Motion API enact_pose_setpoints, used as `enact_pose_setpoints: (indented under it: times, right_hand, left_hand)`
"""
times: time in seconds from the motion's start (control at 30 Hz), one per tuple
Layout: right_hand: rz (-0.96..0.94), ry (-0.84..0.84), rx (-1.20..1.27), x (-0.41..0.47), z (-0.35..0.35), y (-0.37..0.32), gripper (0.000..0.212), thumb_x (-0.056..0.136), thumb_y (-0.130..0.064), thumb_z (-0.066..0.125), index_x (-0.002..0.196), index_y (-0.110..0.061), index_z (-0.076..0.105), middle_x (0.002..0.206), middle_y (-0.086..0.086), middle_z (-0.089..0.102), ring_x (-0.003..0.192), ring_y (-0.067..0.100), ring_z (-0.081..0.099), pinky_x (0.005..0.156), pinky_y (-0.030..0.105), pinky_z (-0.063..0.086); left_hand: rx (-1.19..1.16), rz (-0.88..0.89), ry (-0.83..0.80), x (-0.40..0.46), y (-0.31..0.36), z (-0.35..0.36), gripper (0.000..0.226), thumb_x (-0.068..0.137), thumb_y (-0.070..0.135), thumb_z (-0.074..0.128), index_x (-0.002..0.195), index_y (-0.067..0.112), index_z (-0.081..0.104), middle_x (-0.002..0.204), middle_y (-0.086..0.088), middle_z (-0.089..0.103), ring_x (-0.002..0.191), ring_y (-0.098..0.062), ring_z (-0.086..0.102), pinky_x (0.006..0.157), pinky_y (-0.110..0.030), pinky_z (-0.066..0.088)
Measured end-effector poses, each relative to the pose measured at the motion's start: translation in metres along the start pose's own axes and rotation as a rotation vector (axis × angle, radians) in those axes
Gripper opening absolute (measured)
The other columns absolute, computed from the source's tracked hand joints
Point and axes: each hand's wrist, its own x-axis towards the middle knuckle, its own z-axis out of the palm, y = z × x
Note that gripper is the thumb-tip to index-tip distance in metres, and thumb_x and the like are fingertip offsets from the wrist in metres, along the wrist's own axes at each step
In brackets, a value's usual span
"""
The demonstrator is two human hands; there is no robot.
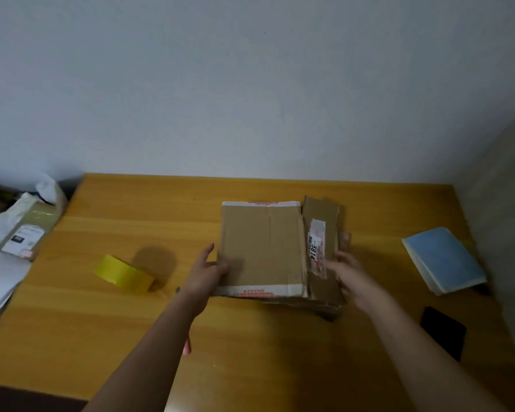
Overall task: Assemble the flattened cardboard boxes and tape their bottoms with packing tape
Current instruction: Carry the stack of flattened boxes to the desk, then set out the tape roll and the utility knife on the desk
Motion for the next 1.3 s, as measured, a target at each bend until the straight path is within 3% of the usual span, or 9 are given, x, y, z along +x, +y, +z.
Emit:
enact_pose_setpoints:
  times: [0.2, 0.37, 0.5, 0.67, 0.73, 0.9, 1.03, 1.17, 1.3]
  right_hand:
    - [-0.150, 0.043, -0.011, -0.016, 0.007, -0.009, 0.046, 0.092, -0.019, 0.063, 0.136, -0.024, 0.049, 0.130, 0.002, 0.052, 0.091, 0.012, 0.051, 0.062, 0.028, 0.040]
    - [-0.261, 0.053, -0.043, -0.034, 0.011, -0.024, 0.039, 0.092, -0.024, 0.064, 0.130, -0.030, 0.056, 0.140, 0.002, 0.047, 0.121, 0.024, 0.048, 0.093, 0.041, 0.047]
    - [-0.315, 0.007, 0.043, -0.054, 0.022, -0.033, 0.041, 0.090, -0.023, 0.064, 0.130, -0.028, 0.057, 0.133, 0.001, 0.056, 0.119, 0.023, 0.053, 0.092, 0.042, 0.048]
    - [-0.211, -0.034, 0.270, -0.075, 0.057, -0.023, 0.057, 0.075, -0.045, 0.072, 0.129, -0.041, 0.055, 0.147, 0.001, 0.040, 0.129, 0.027, 0.043, 0.100, 0.053, 0.039]
    - [-0.204, 0.015, 0.382, -0.081, 0.074, -0.015, 0.046, 0.087, -0.035, 0.065, 0.131, -0.036, 0.054, 0.139, 0.003, 0.048, 0.119, 0.026, 0.051, 0.084, 0.044, 0.046]
    - [-0.224, 0.136, 0.624, -0.090, 0.094, 0.022, 0.027, 0.097, -0.019, 0.053, 0.124, -0.025, 0.055, 0.120, 0.003, 0.062, 0.108, 0.022, 0.058, 0.085, 0.042, 0.050]
    - [-0.080, 0.230, 0.442, -0.096, 0.102, 0.040, 0.037, 0.101, -0.029, 0.049, 0.137, -0.021, 0.047, 0.131, 0.009, 0.055, 0.108, 0.026, 0.056, 0.085, 0.045, 0.051]
    - [0.159, 0.077, 0.338, -0.097, 0.114, 0.051, 0.046, 0.102, -0.031, 0.047, 0.146, -0.020, 0.035, 0.142, 0.013, 0.047, 0.115, 0.034, 0.054, 0.090, 0.053, 0.051]
    - [0.192, 0.022, 0.357, -0.081, 0.119, 0.057, 0.042, 0.101, -0.024, 0.049, 0.142, -0.017, 0.041, 0.148, 0.005, 0.041, 0.123, 0.029, 0.051, 0.082, 0.048, 0.052]
  left_hand:
    - [-0.092, 0.056, 0.035, 0.001, 0.001, -0.019, 0.062, 0.091, 0.002, 0.062, 0.146, 0.018, 0.038, 0.120, -0.014, 0.058, 0.104, -0.033, 0.063, 0.080, -0.047, 0.058]
    - [-0.254, 0.014, -0.072, 0.000, 0.021, -0.042, 0.061, 0.090, 0.005, 0.063, 0.145, 0.008, 0.038, 0.124, -0.017, 0.059, 0.097, -0.027, 0.066, 0.061, -0.028, 0.057]
    - [-0.358, 0.009, -0.146, -0.006, 0.044, -0.068, 0.055, 0.092, 0.004, 0.060, 0.143, 0.009, 0.040, 0.115, -0.016, 0.060, 0.087, -0.022, 0.064, 0.055, -0.024, 0.056]
    - [-0.355, -0.024, -0.212, -0.014, 0.051, -0.100, 0.055, 0.092, -0.002, 0.058, 0.143, 0.004, 0.038, 0.118, -0.018, 0.055, 0.091, -0.032, 0.063, 0.051, -0.028, 0.058]
    - [-0.303, -0.045, -0.179, -0.011, 0.045, -0.106, 0.059, 0.091, -0.007, 0.057, 0.144, -0.001, 0.033, 0.125, -0.024, 0.050, 0.088, -0.037, 0.064, 0.050, -0.031, 0.059]
    - [-0.295, -0.069, -0.151, 0.000, 0.025, -0.122, 0.051, 0.091, -0.011, 0.050, 0.141, -0.003, 0.040, 0.132, -0.027, 0.050, 0.084, -0.036, 0.065, 0.045, -0.023, 0.054]
    - [-0.375, -0.105, -0.187, 0.001, 0.024, -0.132, 0.044, 0.096, -0.009, 0.042, 0.139, -0.004, 0.041, 0.137, -0.025, 0.048, 0.097, -0.031, 0.061, 0.047, -0.021, 0.055]
    - [-0.399, -0.110, -0.191, 0.002, 0.026, -0.133, 0.038, 0.099, -0.008, 0.038, 0.135, -0.002, 0.044, 0.126, -0.024, 0.050, 0.085, -0.028, 0.061, 0.045, -0.020, 0.053]
    - [-0.485, -0.112, -0.164, 0.003, 0.023, -0.129, 0.022, 0.097, -0.010, 0.039, 0.113, -0.005, 0.052, 0.127, -0.023, 0.050, 0.102, -0.032, 0.058, 0.051, -0.022, 0.057]
